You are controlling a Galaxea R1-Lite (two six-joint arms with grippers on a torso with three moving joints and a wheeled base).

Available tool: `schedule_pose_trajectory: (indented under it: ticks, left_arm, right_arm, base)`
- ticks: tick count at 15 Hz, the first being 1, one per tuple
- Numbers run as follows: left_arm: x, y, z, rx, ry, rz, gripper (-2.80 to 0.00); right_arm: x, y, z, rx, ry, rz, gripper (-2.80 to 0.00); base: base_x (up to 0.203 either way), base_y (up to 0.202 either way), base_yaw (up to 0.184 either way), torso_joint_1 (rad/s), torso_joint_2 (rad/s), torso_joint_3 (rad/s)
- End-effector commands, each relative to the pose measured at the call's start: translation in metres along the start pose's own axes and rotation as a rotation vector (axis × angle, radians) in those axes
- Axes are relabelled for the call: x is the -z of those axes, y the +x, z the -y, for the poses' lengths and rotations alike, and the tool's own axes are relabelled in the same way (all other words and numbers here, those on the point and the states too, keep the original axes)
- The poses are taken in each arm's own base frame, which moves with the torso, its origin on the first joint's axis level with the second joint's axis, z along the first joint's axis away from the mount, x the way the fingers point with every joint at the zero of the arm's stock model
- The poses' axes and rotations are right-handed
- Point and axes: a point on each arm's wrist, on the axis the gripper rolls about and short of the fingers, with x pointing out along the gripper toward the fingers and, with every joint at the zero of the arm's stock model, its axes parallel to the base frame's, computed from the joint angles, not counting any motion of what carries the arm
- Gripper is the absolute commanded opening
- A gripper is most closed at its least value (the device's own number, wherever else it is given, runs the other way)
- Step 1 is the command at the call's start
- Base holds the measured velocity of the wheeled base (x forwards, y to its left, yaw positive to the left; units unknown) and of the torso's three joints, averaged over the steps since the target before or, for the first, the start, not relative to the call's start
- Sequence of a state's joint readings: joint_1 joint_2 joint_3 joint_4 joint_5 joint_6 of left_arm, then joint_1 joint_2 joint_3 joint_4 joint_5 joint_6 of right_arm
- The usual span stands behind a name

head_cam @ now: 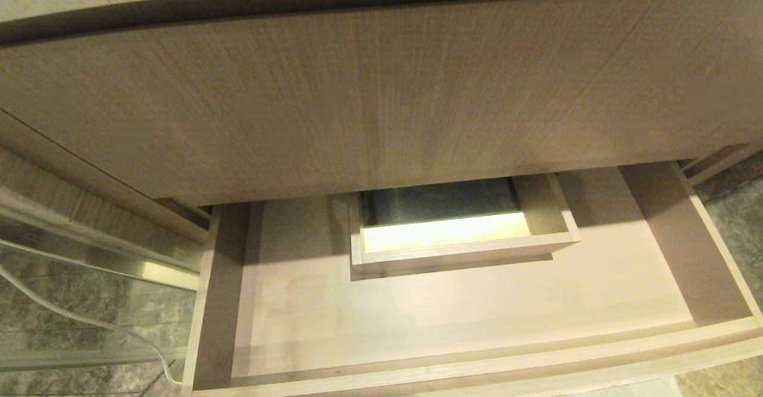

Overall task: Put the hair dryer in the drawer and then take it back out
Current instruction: Pick up the hairdryer

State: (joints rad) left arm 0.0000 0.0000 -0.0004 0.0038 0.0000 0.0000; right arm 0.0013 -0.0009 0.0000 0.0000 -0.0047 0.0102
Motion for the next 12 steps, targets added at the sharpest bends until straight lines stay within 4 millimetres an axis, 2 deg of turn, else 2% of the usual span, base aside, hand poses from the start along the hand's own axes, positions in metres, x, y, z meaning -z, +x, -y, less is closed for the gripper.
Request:
schedule_pose_trajectory:
  ticks: [1,4,12]
  left_arm:
    - [0.0002,-0.0001,0.0000,0.000,0.000,0.000,-2.80]
    - [0.0001,0.0000,0.0000,0.000,-0.001,0.000,-2.80]
    - [0.0001,0.0000,0.0000,0.000,0.000,0.000,-2.80]
  right_arm:
    - [-0.0001,0.0001,0.0000,0.000,0.000,0.000,-2.80]
    - [0.0000,0.0002,0.0000,0.001,0.002,-0.002,-2.80]
    - [0.0000,0.0001,0.0000,0.001,0.002,-0.001,-2.80]
  base:
    - [0.000,0.000,0.000,0.000,0.00,0.000]
    - [0.000,0.000,0.000,0.087,-0.13,-0.048]
    - [0.000,0.000,0.000,0.187,-0.45,-0.207]
